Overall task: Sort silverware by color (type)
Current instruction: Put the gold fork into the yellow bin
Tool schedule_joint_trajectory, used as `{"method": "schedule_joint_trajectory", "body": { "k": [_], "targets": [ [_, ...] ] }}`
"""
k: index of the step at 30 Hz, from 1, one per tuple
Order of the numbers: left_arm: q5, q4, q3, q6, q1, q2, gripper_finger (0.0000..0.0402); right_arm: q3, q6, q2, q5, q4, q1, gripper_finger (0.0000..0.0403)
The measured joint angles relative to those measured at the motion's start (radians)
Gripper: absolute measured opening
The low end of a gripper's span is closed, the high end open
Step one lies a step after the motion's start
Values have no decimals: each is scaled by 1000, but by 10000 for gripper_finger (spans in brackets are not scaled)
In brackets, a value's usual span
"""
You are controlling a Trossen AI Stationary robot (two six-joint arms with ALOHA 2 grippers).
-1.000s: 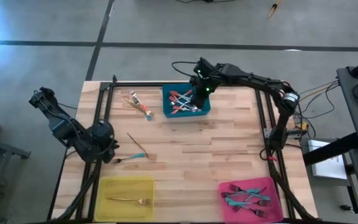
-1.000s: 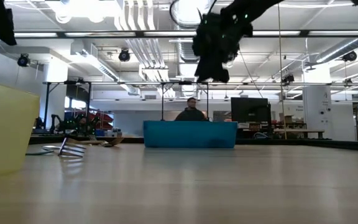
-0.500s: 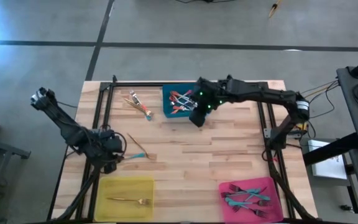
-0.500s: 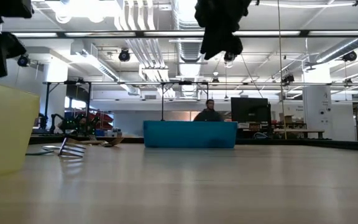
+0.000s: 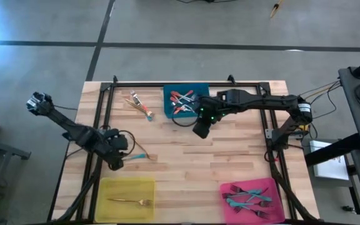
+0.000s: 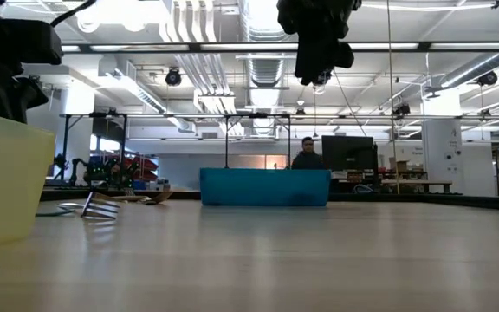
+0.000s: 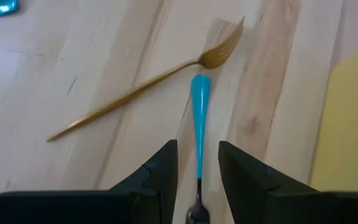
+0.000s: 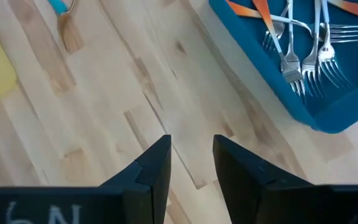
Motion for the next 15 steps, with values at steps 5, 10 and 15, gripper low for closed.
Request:
{"method": "schedule_joint_trajectory", "body": {
  "k": [5, 10, 15],
  "targets": [
    [1, 67, -20, 117, 70, 2, 111, 0, -25, 0, 1, 0, -3, 114],
    [-5, 90, -21, 258, 167, 41, 133, -1, -48, 0, 1, 0, -3, 116],
    [-7, 196, -21, 394, 261, 119, 148, -1, -82, 1, 11, 0, -3, 115]
  ]
}}
